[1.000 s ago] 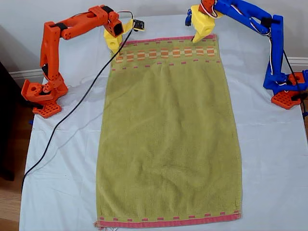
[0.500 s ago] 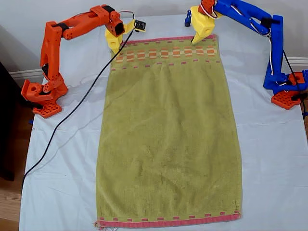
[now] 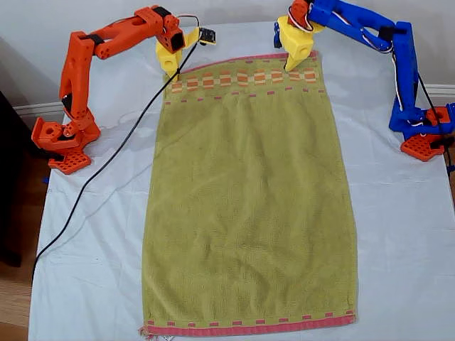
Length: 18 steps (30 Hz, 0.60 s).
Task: Fold the towel.
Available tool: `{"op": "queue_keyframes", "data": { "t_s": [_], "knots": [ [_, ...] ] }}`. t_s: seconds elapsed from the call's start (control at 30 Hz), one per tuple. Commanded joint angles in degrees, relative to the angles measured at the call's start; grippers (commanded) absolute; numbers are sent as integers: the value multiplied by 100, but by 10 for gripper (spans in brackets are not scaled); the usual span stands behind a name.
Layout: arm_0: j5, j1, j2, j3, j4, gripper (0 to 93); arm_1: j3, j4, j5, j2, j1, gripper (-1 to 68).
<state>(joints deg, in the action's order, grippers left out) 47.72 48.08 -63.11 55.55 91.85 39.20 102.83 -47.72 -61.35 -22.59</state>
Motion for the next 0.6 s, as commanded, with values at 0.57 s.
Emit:
{"op": "queue_keyframes", "data": {
  "t_s": [0.57],
  "knots": [
    [18, 202, 44, -896, 694, 1, -703, 18, -352, 747, -1512, 490]
  ]
}}
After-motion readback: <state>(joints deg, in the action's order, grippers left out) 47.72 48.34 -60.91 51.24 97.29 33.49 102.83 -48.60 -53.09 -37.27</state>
